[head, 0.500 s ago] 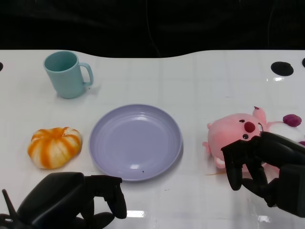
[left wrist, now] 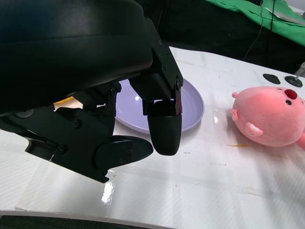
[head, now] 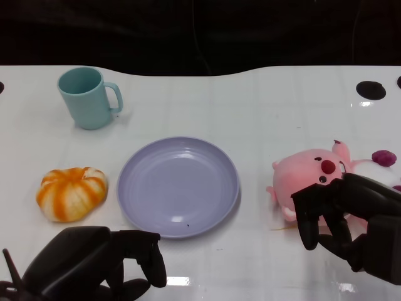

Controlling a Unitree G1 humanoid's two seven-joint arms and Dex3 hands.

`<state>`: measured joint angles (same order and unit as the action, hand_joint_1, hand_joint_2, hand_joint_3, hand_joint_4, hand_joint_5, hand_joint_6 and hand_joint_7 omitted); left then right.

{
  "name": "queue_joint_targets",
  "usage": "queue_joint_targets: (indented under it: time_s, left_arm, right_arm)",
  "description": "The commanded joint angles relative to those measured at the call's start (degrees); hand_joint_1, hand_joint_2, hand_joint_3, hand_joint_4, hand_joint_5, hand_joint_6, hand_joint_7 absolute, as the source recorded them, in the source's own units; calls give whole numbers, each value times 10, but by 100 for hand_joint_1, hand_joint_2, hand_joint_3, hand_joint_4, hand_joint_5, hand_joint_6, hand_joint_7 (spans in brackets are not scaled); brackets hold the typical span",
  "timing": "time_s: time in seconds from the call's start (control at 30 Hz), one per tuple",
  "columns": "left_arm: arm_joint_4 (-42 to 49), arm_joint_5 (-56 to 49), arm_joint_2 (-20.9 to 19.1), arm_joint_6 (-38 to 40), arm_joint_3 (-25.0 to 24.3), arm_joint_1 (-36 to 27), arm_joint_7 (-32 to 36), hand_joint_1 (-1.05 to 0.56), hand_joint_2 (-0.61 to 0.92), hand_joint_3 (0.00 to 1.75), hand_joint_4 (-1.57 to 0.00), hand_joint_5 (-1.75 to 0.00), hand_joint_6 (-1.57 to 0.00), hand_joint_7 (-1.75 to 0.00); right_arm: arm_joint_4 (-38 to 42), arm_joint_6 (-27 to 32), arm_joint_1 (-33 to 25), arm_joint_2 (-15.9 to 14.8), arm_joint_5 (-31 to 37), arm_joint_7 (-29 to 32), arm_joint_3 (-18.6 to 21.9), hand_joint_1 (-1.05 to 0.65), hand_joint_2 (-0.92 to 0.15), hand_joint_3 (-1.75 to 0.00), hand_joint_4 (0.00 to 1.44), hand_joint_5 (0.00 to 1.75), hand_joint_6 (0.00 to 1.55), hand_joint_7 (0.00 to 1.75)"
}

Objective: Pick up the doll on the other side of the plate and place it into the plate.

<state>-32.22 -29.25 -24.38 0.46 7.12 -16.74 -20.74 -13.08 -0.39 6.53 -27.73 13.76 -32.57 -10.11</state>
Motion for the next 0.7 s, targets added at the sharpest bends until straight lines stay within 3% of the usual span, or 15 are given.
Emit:
queue_joint_targets:
  time_s: [0.03,0.3,0.43,0.57,0.7]
  left_arm:
    - [1,5,-6,-1,-4,3,-2,-19,72,67,-71,-142,-76,-110]
    - [2,4,-5,-3,-3,3,-1,-19,71,68,-72,-142,-77,-110]
    - [3,5,-6,-2,-3,4,-2,-19,71,69,-72,-142,-77,-109]
    - [4,5,-6,-2,-3,4,-2,-19,70,69,-72,-142,-77,-109]
    - [1,5,-5,3,-2,4,-5,-19,70,70,-72,-142,-77,-109]
  right_arm:
    - [1,-3,6,-7,-4,0,2,-5,-39,-130,85,175,75,152]
    - [6,-9,4,-2,-6,8,5,-4,-39,-128,84,175,76,151]
    - [7,-9,1,10,-19,20,14,-2,-40,-125,83,173,78,138]
    - [21,-30,1,24,-43,36,24,-2,-43,-115,80,148,82,112]
    - [26,-39,3,31,-52,46,29,-8,-49,-94,80,122,82,83]
